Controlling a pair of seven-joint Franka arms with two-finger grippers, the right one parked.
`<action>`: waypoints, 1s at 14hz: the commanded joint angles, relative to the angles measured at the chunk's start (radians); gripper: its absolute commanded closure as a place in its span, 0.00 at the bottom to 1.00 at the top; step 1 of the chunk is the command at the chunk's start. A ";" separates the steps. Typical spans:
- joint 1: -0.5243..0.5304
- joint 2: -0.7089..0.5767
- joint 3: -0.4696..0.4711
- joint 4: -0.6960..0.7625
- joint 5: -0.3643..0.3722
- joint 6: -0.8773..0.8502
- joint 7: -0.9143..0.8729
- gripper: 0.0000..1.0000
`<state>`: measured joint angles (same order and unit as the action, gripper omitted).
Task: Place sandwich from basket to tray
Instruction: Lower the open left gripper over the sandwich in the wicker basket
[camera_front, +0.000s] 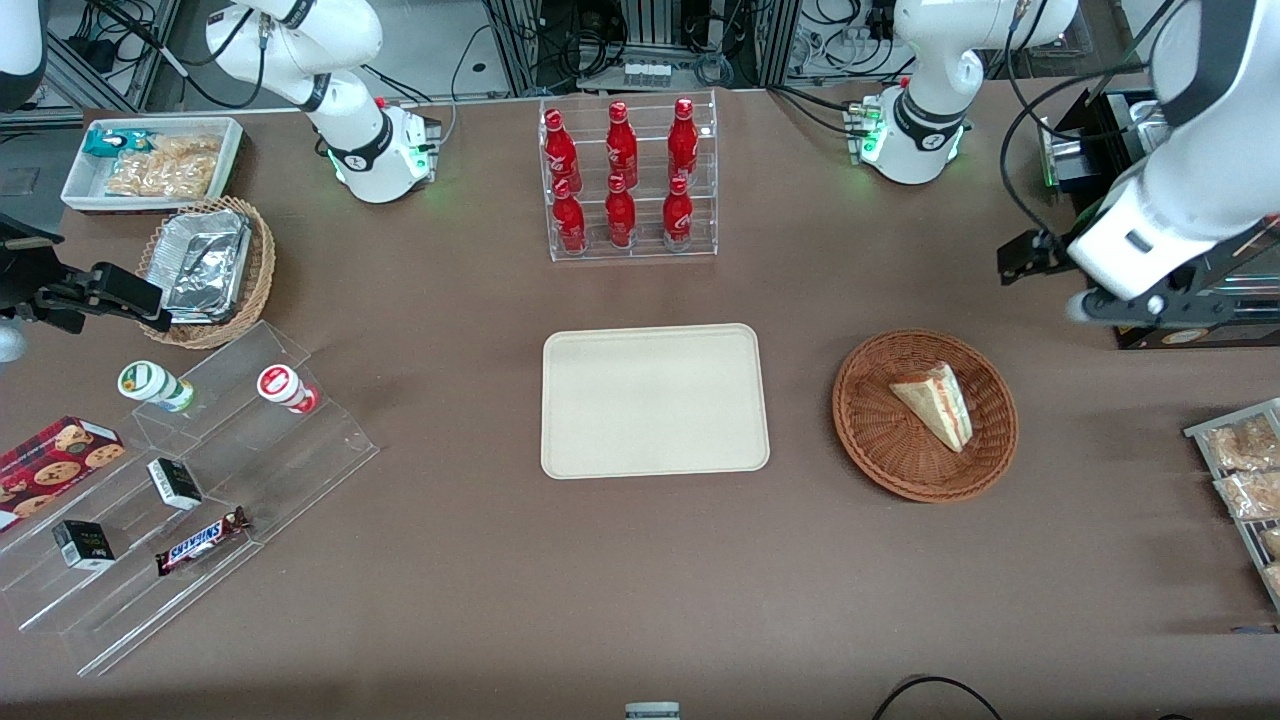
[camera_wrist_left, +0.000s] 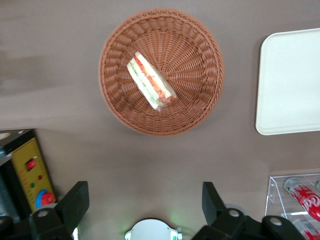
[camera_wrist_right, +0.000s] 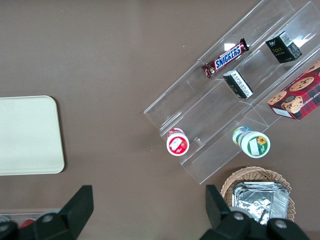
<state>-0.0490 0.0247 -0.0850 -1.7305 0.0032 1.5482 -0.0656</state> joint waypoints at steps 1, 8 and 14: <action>-0.003 0.032 -0.002 -0.123 -0.011 0.135 -0.008 0.00; -0.003 0.031 -0.002 -0.464 -0.014 0.571 -0.041 0.00; 0.000 0.067 -0.001 -0.550 -0.015 0.788 -0.570 0.00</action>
<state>-0.0493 0.0998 -0.0867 -2.2391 -0.0038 2.2632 -0.4953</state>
